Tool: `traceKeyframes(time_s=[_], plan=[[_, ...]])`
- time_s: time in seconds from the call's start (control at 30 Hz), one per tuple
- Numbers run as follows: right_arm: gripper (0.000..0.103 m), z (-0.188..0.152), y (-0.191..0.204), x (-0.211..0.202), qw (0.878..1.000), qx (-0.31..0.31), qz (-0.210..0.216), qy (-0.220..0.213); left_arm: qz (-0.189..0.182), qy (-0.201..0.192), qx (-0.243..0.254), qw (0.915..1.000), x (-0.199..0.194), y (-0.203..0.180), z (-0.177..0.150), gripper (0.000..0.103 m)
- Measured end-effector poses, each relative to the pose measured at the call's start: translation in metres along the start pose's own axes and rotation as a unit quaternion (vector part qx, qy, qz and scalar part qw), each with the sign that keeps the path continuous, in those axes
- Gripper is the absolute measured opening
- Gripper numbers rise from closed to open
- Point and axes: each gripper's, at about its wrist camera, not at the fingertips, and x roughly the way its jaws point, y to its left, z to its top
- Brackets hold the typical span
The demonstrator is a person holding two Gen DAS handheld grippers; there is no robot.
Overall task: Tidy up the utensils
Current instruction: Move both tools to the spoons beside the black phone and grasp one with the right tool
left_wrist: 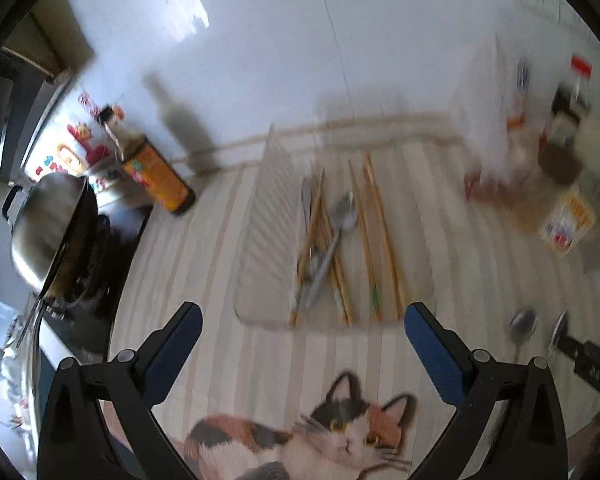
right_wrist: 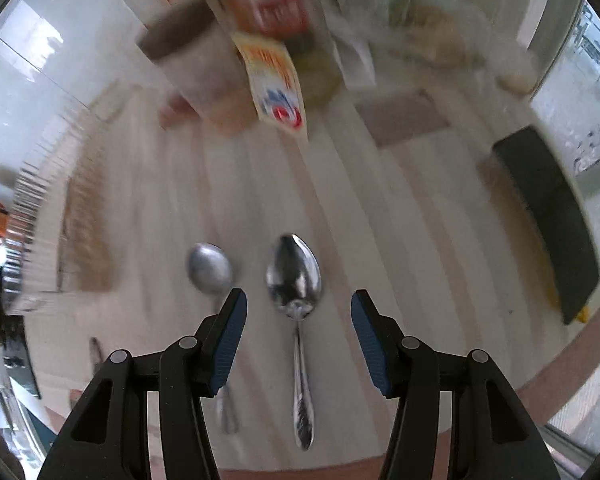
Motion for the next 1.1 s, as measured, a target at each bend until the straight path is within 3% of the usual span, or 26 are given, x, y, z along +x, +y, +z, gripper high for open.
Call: traceKeyframes(time_s=[0.13,0.27,0.4,0.5,0.6,0.83,1.0,1.1], plan=[[0.058,-0.003,0.009,0.027,0.999,-0.025,-0.018,-0.013,0.032,0.026,0.014,0.9991,0.011,-0.017,-0.019,0.103],[0.038,-0.010,0.034,0.031,0.992,-0.086,-0.078,-0.044,0.045,0.036,0.018,0.9982,0.013,-0.028,-0.030,0.103],[0.037,-0.014,0.032,0.030,0.991,-0.105,-0.072,-0.050,0.035,0.042,0.024,0.9982,0.011,-0.048,-0.034,0.103],[0.037,-0.015,0.009,0.024,0.991,-0.102,-0.073,-0.045,0.007,0.047,0.033,0.9983,0.008,-0.067,-0.034,0.103],[0.037,-0.011,-0.030,0.014,0.994,-0.078,-0.067,-0.036,-0.046,0.068,0.043,0.9957,0.010,-0.097,-0.035,0.103],[0.037,-0.004,-0.099,0.000,0.999,-0.026,-0.043,-0.007,-0.147,0.136,0.084,0.9762,0.031,-0.172,-0.036,0.101],[0.037,-0.004,-0.118,-0.003,0.999,-0.009,-0.037,-0.007,-0.160,0.150,0.108,0.9697,0.048,-0.206,-0.033,0.097],[0.038,-0.007,-0.119,-0.006,0.999,-0.008,-0.036,-0.008,-0.159,0.152,0.117,0.9685,0.054,-0.215,-0.030,0.079]])
